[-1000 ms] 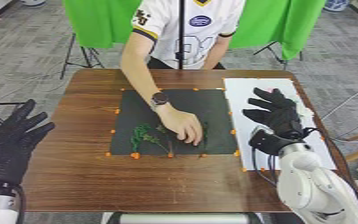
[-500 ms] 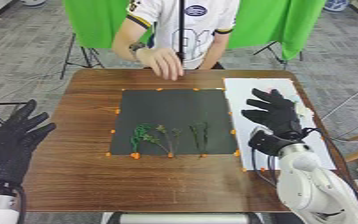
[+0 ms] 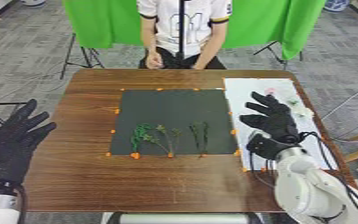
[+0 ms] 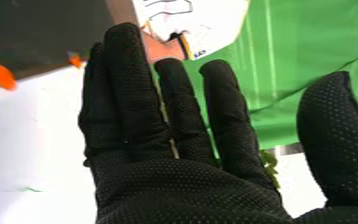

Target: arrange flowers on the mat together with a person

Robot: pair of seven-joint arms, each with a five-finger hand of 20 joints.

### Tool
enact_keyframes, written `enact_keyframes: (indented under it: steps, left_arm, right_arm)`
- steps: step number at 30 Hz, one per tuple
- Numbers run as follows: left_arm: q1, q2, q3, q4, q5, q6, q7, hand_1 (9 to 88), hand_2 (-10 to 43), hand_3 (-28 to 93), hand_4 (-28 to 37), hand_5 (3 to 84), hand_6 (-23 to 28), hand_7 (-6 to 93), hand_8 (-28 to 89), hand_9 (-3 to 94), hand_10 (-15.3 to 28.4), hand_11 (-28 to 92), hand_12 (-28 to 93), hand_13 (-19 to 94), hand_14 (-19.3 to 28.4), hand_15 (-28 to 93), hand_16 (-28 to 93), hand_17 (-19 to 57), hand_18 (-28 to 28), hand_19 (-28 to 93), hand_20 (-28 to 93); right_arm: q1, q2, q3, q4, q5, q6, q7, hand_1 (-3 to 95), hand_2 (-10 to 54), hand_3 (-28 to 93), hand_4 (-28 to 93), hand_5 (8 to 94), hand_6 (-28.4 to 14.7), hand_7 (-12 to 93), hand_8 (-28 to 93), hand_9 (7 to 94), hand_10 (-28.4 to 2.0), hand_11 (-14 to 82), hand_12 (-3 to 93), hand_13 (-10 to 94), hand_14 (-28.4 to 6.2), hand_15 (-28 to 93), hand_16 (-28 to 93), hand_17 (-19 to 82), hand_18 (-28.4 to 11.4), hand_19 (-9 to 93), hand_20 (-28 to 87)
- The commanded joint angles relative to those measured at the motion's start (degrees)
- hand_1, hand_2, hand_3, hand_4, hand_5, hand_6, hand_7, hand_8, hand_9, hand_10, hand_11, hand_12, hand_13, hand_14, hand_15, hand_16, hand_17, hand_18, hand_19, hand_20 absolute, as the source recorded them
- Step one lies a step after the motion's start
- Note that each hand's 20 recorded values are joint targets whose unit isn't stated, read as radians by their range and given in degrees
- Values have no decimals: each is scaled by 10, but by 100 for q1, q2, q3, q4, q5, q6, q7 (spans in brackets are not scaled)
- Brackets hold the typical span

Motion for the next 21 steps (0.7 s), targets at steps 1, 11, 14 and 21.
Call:
enact_keyframes:
  steps: [1,11,14,21]
  left_arm:
    - [15,12,67,28,18,-10,-9,207,69,756,-245,289,35,111,-90,288,142,185,117,195,206,426,-47,-88,168,342,141]
    - [0,29,71,26,3,-9,27,207,69,757,-244,288,35,112,-90,288,142,184,116,195,206,427,-47,-88,168,342,141]
    - [-43,1,66,32,40,-34,-31,207,69,757,-244,288,35,111,-90,288,141,184,116,195,206,427,-47,-88,168,343,141]
    - [-54,5,67,34,33,-34,-25,207,69,757,-243,289,36,112,-90,288,142,184,116,195,206,427,-47,-88,168,342,141]
  right_arm:
    - [648,-439,457,225,-5901,-138,4946,213,44,760,-217,493,-13,127,-116,483,-181,93,141,519,-205,483,98,288,-266,671,96]
    - [1253,-379,-49,495,-7061,-566,6058,234,25,749,-207,473,-13,122,-111,473,-181,86,144,540,-194,509,87,325,-251,733,17]
    - [1365,-345,-180,537,-7482,-653,6426,238,24,746,-208,473,-14,123,-111,476,-184,86,144,545,-194,512,87,336,-248,744,7]
    - [1551,-314,-433,677,-8241,-910,7005,247,17,738,-201,485,-15,125,-113,488,-191,92,143,574,-189,539,85,366,-238,800,-76]
